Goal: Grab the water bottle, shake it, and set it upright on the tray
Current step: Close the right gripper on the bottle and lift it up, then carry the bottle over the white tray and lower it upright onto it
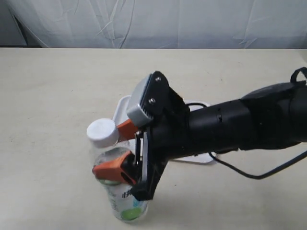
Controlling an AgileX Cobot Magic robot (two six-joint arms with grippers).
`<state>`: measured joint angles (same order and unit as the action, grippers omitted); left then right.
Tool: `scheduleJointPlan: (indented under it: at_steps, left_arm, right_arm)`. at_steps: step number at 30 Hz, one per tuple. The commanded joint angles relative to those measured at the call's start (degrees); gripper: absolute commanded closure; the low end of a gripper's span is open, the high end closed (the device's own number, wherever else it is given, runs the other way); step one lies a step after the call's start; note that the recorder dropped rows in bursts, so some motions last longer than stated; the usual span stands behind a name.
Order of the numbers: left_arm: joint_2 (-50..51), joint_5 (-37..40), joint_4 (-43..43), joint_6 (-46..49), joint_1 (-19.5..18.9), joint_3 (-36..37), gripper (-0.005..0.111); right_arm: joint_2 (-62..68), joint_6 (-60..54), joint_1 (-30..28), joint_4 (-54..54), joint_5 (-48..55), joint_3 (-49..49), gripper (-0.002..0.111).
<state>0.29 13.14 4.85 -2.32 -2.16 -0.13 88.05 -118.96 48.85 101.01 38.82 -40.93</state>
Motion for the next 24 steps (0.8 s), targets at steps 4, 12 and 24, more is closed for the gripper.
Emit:
scheduleJointPlan:
  at_steps: [4, 12, 24]
  left_arm:
    - [-0.29, -0.27, 0.21, -0.22, -0.01, 0.13, 0.107]
    - [-0.29, -0.27, 0.21, -0.22, -0.01, 0.13, 0.107]
    - [-0.29, -0.27, 0.21, -0.22, -0.01, 0.13, 0.107]
  right_arm:
    - [-6.71, 2.25, -0.15, -1.07, -26.71, -14.91, 0.109]
    - [-4.19, 16.61, -0.15, -1.07, -35.99, -16.89, 0.109]
    - [-19.77, 16.61, -0.15, -1.07, -42.03, -20.27, 0.109]
